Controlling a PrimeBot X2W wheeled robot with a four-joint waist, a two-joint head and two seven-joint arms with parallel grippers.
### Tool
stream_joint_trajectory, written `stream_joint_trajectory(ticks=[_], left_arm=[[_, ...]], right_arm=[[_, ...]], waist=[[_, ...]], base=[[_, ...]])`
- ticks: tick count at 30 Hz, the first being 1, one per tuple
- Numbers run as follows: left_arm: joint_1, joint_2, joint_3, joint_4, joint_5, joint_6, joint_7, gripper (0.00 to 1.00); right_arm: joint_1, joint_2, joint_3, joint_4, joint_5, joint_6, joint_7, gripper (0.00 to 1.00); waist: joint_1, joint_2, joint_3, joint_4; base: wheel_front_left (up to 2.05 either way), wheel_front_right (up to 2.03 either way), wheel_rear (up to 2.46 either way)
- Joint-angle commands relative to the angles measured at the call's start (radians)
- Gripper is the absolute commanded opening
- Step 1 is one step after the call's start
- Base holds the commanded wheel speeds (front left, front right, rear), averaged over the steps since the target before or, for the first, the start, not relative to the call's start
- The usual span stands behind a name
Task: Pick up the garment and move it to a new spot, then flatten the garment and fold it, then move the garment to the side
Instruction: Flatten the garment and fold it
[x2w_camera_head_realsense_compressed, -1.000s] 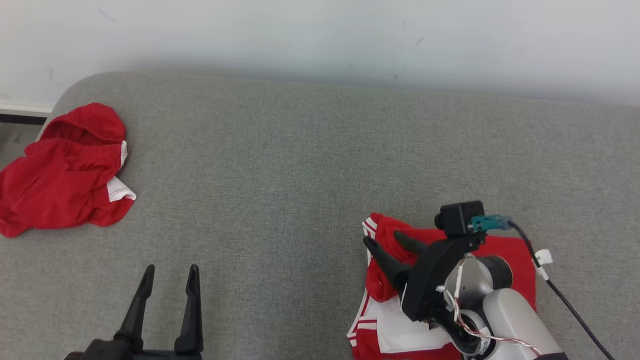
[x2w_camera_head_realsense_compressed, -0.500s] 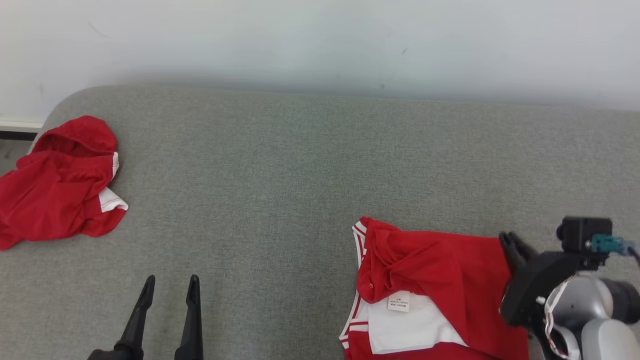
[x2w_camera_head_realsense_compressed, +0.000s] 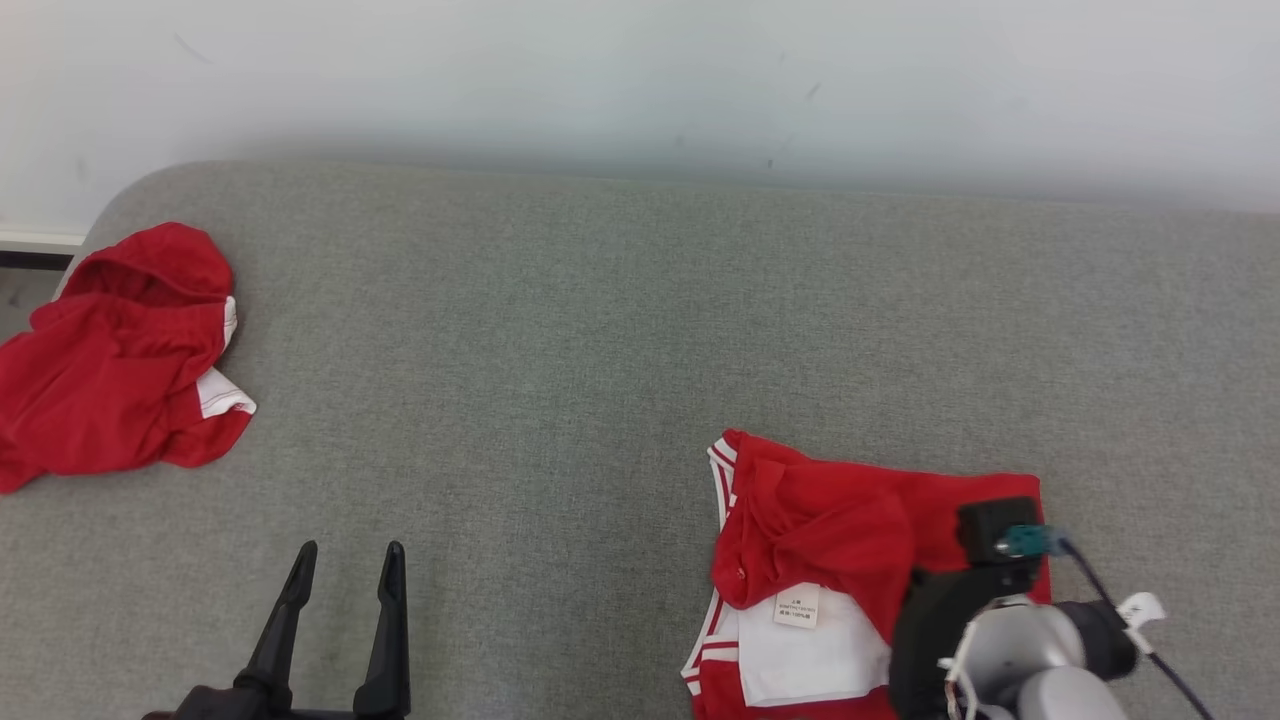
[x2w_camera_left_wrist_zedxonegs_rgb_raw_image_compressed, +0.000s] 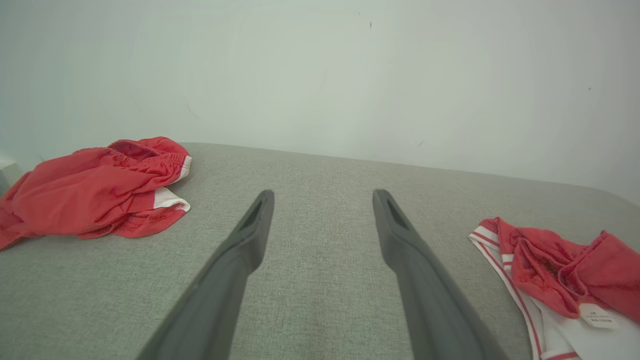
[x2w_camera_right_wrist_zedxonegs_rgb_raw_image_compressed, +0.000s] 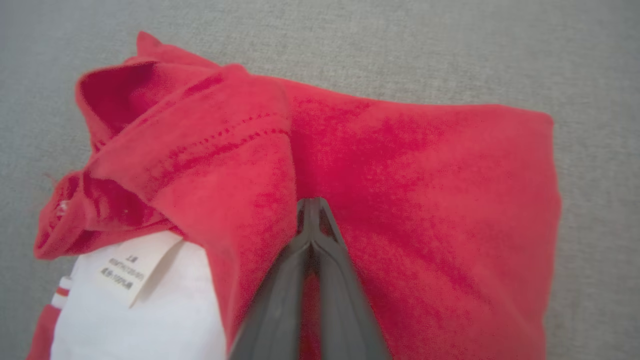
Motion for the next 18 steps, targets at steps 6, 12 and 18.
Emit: stream_joint_trajectory(ticks=[6,12,18], left_arm=[[-0.013,0.004,0.003,0.001,-0.008,0.002,-0.006,1.0],[-0.014,0.001,0.006,0.0,-0.014,0.003,-0.007,1.0],[-0.011,0.001,0.009,-0.003,-0.014,0.003,-0.005,1.0]], right_arm=[[-0.003,0.0,0.201,0.003,0.056,-0.002,0.015,0.0],[0.021,0.0,0.38,-0.046,0.077,-0.002,0.057,0.0],[0.022,0.0,0.477,-0.079,0.15,-0.002,0.05,0.0]], waist=[[0.0,0.0,0.009,0.013],[0.0,0.0,0.01,0.012],[0.0,0.0,0.008,0.006]], base=[[0.0,0.0,0.0],[0.0,0.0,0.0],[0.0,0.0,0.0]])
